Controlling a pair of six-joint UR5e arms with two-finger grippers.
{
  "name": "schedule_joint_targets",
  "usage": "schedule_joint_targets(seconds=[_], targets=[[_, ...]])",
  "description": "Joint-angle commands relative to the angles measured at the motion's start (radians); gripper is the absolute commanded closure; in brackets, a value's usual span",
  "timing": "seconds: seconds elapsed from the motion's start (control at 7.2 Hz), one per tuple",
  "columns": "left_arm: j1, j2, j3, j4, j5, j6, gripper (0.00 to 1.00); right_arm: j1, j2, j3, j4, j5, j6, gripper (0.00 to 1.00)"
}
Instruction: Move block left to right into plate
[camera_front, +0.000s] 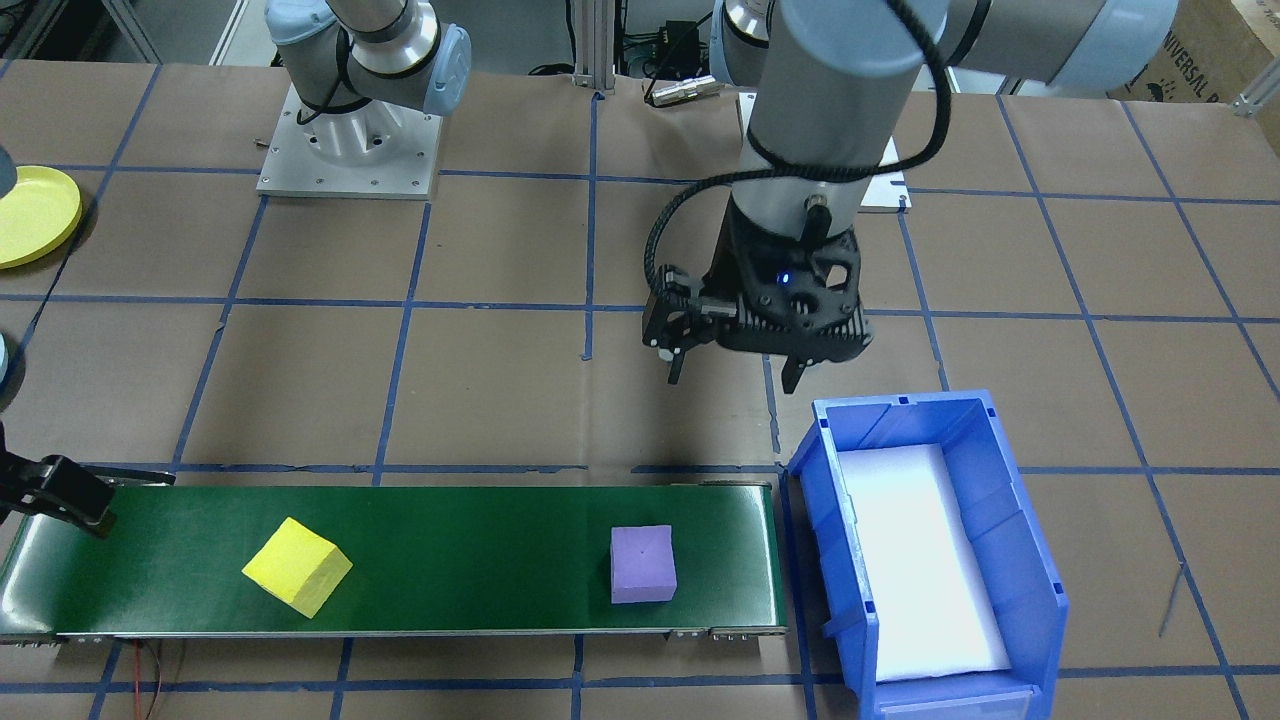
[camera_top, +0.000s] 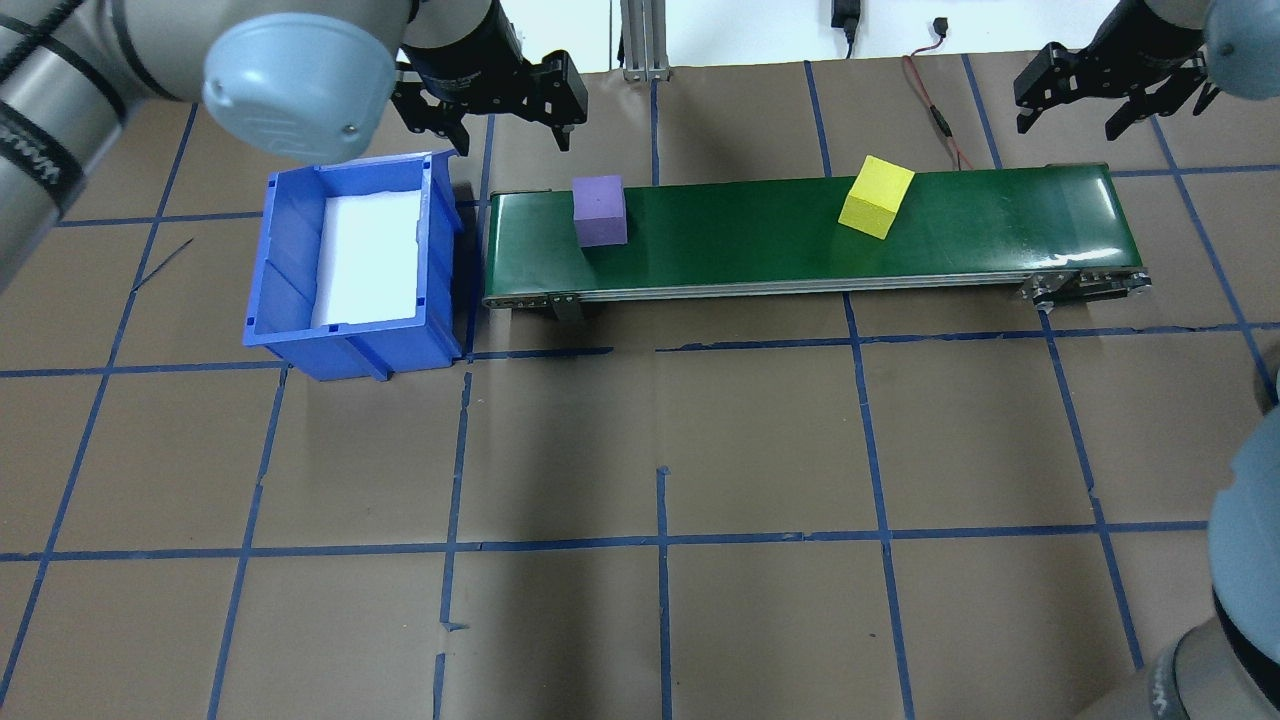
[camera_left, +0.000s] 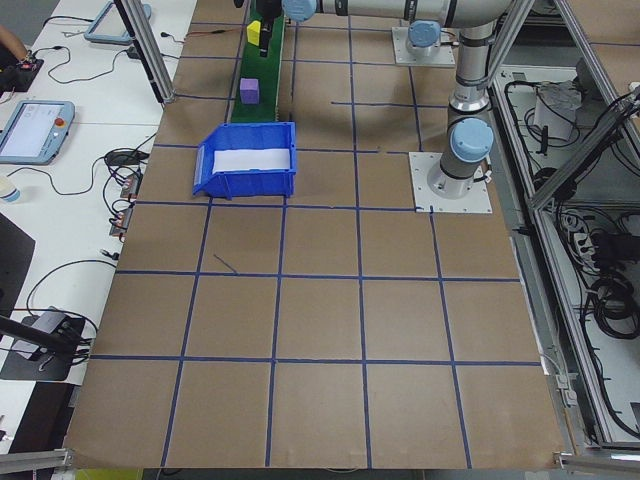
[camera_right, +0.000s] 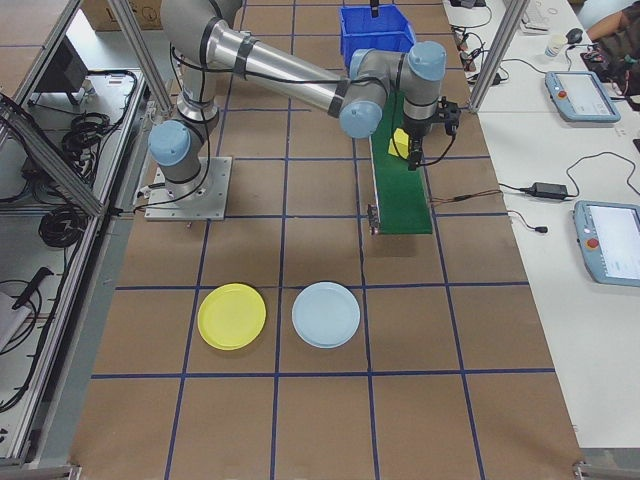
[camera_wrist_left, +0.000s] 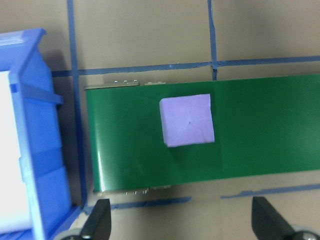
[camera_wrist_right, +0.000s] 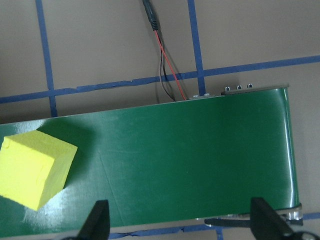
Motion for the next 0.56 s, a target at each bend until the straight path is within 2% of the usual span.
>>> schedule_joint_targets(seconds=[0.0,0.28,0.42], targets=[[0.021,0.15,-0.027,-0.062,-0.001,-0.004,0.0,-0.002,0.029,0.011,-0.023,0.08,0.159,0.0],[0.056,0.193,-0.137,-0.079,0.011,0.007,0.0,-0.002,0.033,0.017,-0.021,0.093,0.224,0.0],[0.097,0.233,-0.171,-0.088,-0.002,0.008,0.0,-0.002,0.031,0.017,-0.021,0.098,0.245,0.0]])
